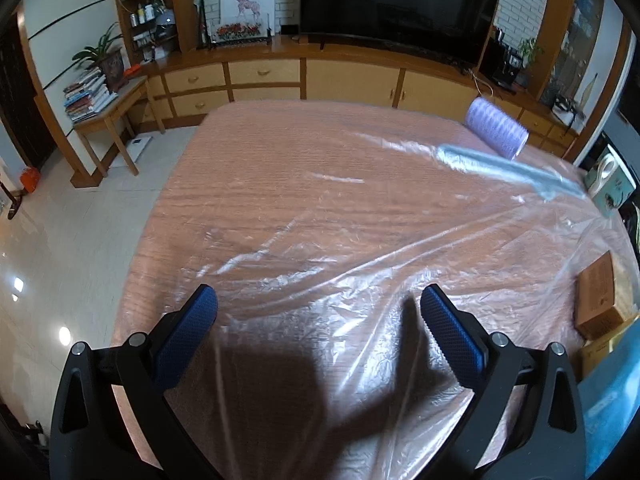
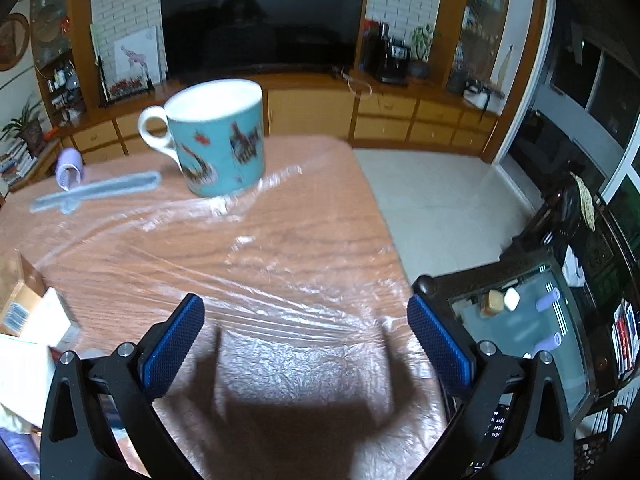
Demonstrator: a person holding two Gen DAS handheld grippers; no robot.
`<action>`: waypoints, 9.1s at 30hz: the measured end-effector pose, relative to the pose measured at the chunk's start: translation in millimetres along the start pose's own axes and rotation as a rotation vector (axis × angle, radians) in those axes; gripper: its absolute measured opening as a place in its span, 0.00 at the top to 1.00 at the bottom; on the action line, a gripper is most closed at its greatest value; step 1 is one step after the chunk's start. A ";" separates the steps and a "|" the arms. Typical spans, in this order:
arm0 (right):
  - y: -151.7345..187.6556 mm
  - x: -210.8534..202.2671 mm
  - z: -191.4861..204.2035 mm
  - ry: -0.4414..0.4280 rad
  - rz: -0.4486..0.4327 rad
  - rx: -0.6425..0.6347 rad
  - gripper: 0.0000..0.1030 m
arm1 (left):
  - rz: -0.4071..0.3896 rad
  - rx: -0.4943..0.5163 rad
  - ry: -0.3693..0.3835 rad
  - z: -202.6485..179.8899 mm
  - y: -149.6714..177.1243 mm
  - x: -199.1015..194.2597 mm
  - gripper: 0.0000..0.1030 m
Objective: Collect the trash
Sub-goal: 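Grasp the blue cloth bag with the left tool while the right tool reaches toward the white box, then grasp the white Naproxen medicine box with the right tool, then carry the blue bag in the left tool and the box in the right tool over the black bin, then open both tools to drop the bag and box into the bin, then move both tools back over the remaining trash on the table, then grasp the yellow paper bag with the right tool while the left tool grasps the white paper ball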
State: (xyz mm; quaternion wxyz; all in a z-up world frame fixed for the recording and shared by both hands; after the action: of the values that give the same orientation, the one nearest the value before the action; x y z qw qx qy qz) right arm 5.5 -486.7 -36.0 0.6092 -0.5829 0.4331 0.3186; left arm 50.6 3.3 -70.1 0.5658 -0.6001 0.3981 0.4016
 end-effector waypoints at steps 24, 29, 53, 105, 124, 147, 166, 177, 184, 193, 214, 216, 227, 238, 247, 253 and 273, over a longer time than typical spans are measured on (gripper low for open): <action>31.7 -88.1 127.1 -0.263 -0.058 -0.176 0.04 | 0.002 0.136 0.386 -135.9 74.4 -92.4 0.01; 49.2 -74.1 142.5 -0.242 -0.011 -0.206 0.04 | 0.052 0.143 0.402 -148.6 88.3 -73.9 0.01; 72.3 -64.0 155.0 -0.218 0.055 -0.153 0.04 | 0.125 0.147 0.421 -151.8 110.5 -54.1 0.05; 131.7 -181.0 136.5 -0.625 -0.042 -0.167 0.22 | -0.021 0.154 0.449 -133.6 146.9 -148.4 0.48; 242.8 -193.1 161.4 -0.670 0.120 -0.340 0.22 | 0.082 0.277 0.417 -164.9 254.2 -158.4 0.51; 320.5 -105.2 179.2 -0.500 0.317 -0.445 0.22 | 0.212 0.337 0.270 -174.0 324.8 -79.2 0.51; 325.1 -56.7 201.6 -0.412 0.347 -0.455 0.22 | 0.275 0.339 0.195 -161.3 336.5 -25.5 0.51; 334.1 -41.1 209.0 -0.383 0.363 -0.475 0.22 | 0.313 0.365 0.162 -167.1 345.9 -6.5 0.51; 335.0 -37.0 208.0 -0.374 0.368 -0.473 0.22 | 0.308 0.384 0.142 -173.7 346.7 -1.0 0.51; 332.7 -42.4 200.1 -0.348 0.359 -0.445 0.14 | 0.270 0.371 0.137 -172.3 339.8 -6.9 0.30; 230.9 -162.4 169.4 -0.445 0.041 -0.335 0.07 | -0.002 0.257 0.277 -144.5 269.6 -113.2 0.10; 209.0 -166.5 171.7 -0.458 0.013 -0.319 0.05 | -0.040 0.253 0.266 -141.1 254.0 -121.6 0.08; 122.9 -144.9 215.0 -0.479 0.017 -0.285 0.04 | -0.096 0.327 0.154 -143.1 185.1 -102.1 0.06; 96.7 -75.3 250.6 -0.436 0.163 -0.265 0.04 | -0.024 0.391 0.106 -143.2 159.0 -52.1 0.06; 96.0 -47.8 263.4 -0.441 0.240 -0.248 0.09 | -0.006 0.476 0.088 -156.2 151.3 -40.3 0.19; 96.7 -43.0 265.1 -0.474 0.270 -0.222 0.23 | 0.022 0.499 0.129 -162.5 153.8 -37.4 0.35; 93.5 -54.0 268.1 -0.570 0.246 -0.214 0.61 | 0.021 0.444 0.170 -157.8 151.2 -40.1 0.50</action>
State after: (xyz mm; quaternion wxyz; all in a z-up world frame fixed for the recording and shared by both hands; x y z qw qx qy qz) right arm -59.0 -205.0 -42.6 0.5980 -0.4742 0.2763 0.5841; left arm -99.9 -159.9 -81.2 0.6442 -0.4884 0.5290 0.2582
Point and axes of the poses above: each gripper's, at about its wrist camera, not at the fingertips, and x roughly the way its jaws point, z to its left, y to its underside, the point moved 10 cm from there along x, roughly the way its jaws point, and after that the axes turned 14 degrees about z, right-handed, at the moved point
